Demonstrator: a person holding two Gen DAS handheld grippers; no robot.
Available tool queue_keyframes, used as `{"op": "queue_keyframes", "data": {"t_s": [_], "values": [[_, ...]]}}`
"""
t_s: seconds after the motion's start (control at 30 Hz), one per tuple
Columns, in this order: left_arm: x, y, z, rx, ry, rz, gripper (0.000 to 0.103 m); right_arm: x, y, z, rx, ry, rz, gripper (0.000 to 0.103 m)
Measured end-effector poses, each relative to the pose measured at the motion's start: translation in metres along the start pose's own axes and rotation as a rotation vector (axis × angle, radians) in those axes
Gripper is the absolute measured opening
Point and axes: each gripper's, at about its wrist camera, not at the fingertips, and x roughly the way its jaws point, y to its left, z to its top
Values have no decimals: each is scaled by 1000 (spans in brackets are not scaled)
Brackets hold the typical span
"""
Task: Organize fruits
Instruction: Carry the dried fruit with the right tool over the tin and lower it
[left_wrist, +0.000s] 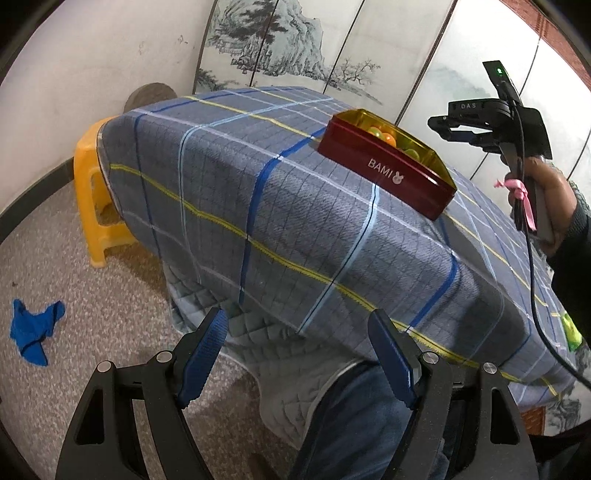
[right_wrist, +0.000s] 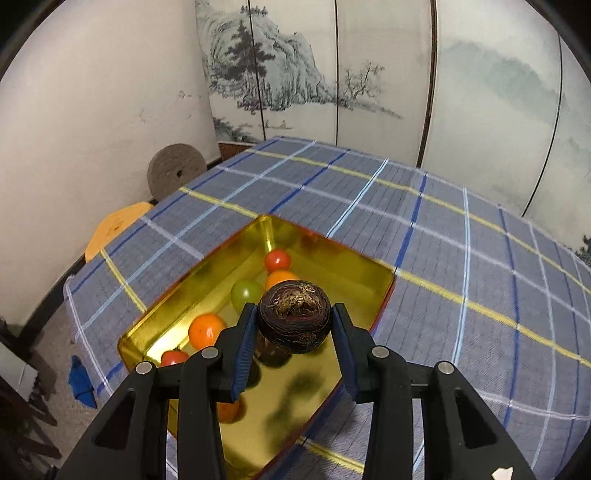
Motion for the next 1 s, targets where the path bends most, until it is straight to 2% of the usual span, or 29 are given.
{"op": "queue_keyframes", "data": {"t_s": [0.23, 0.4, 0.63, 1.0], "values": [[3, -5, 0, 19, 12, -4, 79, 10, 1, -22, 15, 47, 86, 38], [5, -5, -1, 15, 17, -4, 79, 12, 18, -36, -71, 66, 106, 38], [6, -6, -2, 16, 20, -3, 79, 21, 32, -48, -140, 100, 86, 38], [8, -4, -4, 8, 26, -5, 79, 27, 23, -51, -132, 115, 46, 38]]}}
